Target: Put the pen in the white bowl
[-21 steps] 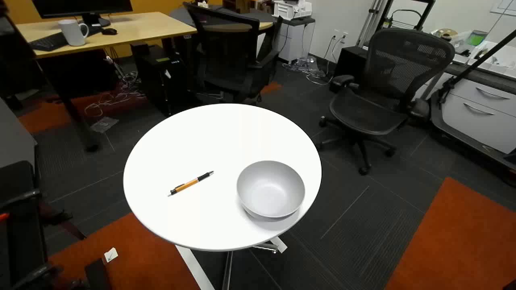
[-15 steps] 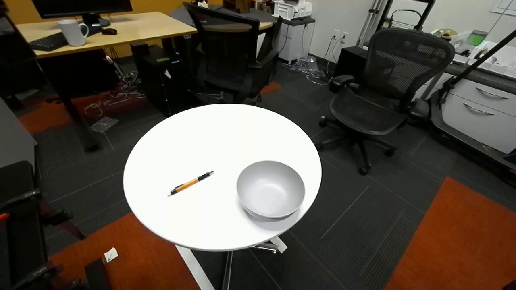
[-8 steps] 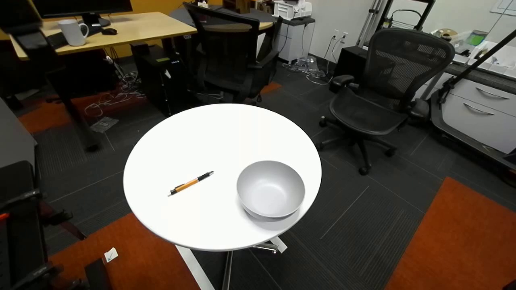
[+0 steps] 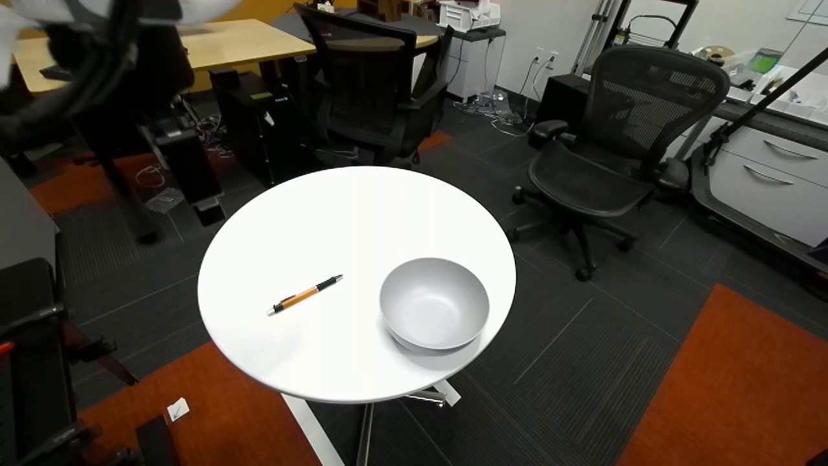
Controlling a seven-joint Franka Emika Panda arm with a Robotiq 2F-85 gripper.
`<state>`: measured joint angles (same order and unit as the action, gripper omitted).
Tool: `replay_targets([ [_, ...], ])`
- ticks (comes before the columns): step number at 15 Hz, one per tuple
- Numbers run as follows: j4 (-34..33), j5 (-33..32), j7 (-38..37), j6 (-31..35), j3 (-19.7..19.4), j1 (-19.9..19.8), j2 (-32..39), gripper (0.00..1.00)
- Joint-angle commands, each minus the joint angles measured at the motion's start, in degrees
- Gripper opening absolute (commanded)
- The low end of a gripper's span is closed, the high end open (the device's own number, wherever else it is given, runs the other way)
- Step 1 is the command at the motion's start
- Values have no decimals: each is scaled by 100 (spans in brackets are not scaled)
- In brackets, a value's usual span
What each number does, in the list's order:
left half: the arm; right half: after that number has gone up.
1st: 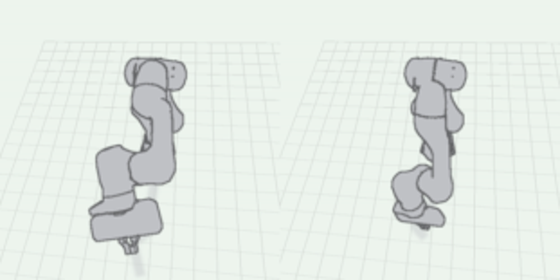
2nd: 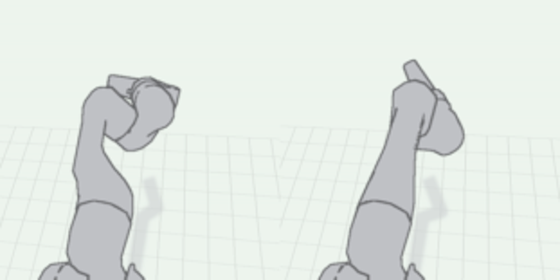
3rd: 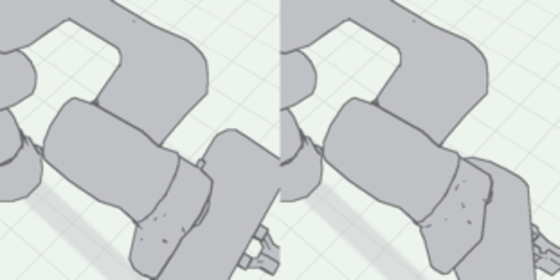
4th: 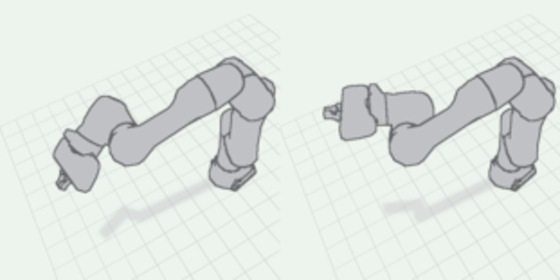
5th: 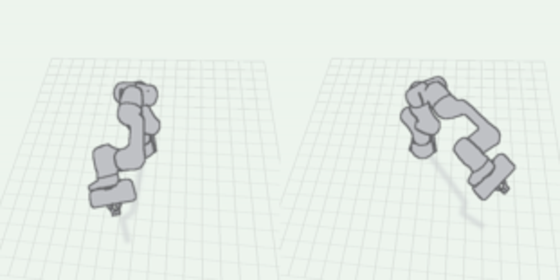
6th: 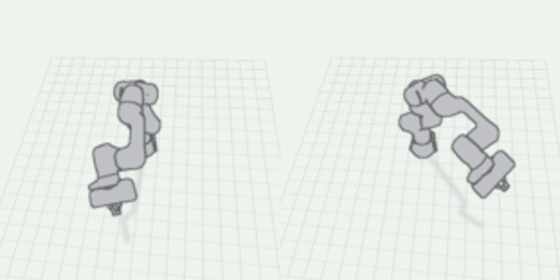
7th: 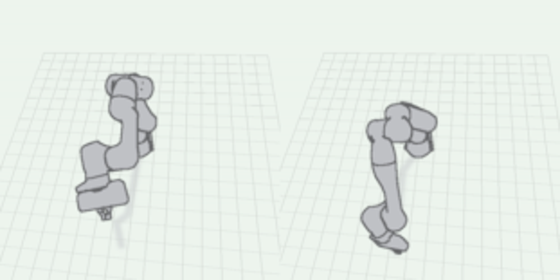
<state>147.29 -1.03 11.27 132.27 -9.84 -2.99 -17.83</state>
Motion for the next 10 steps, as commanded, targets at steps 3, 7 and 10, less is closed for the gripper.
replay_targets([
  [3,60,361,-448,1428,281,48,1352,100],
  [7,-9,215,-894,2293,466,21,2217,100],
  [10,-113,-49,-1460,2831,480,83,2810,100],
])
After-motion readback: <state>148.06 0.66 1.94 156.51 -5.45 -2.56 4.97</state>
